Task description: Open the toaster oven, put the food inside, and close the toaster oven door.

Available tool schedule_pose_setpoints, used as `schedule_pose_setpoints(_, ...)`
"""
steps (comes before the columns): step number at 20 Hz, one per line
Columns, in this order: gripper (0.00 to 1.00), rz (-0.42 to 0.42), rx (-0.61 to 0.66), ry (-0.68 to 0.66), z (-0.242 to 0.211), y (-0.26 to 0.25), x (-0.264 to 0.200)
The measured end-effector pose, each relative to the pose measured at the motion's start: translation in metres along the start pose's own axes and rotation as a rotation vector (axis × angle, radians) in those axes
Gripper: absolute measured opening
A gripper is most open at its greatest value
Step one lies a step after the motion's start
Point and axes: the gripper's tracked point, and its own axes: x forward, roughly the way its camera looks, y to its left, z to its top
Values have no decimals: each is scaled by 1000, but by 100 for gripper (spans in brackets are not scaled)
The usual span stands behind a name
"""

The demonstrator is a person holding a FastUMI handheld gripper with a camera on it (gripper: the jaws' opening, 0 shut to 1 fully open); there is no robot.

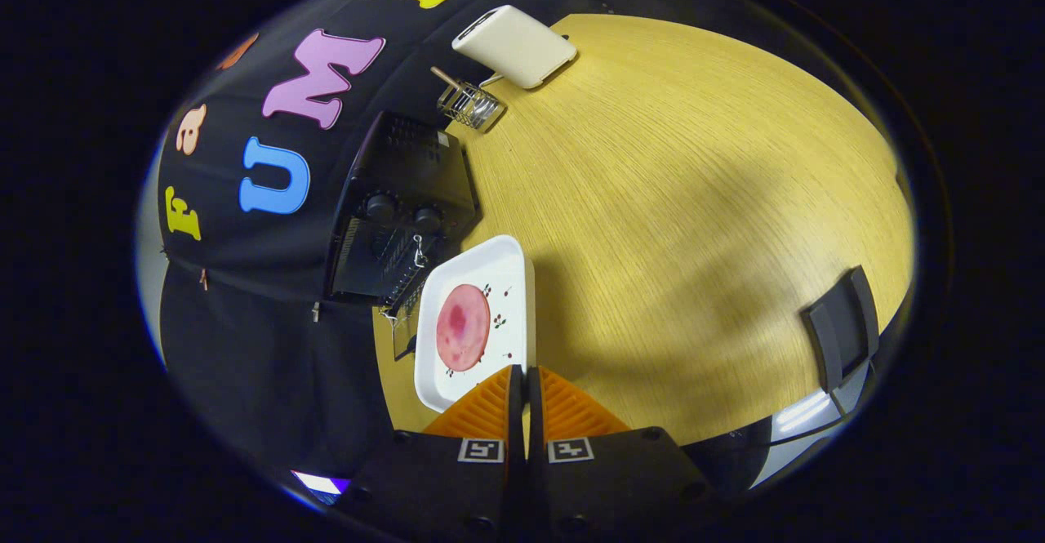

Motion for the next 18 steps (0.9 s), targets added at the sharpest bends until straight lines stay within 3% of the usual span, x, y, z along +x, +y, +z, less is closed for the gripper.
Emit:
schedule_pose_setpoints(9,5,99,20,-45,-33,60,-11)
schedule_pose_setpoints(18,5,102,43,-113,-40,127,45)
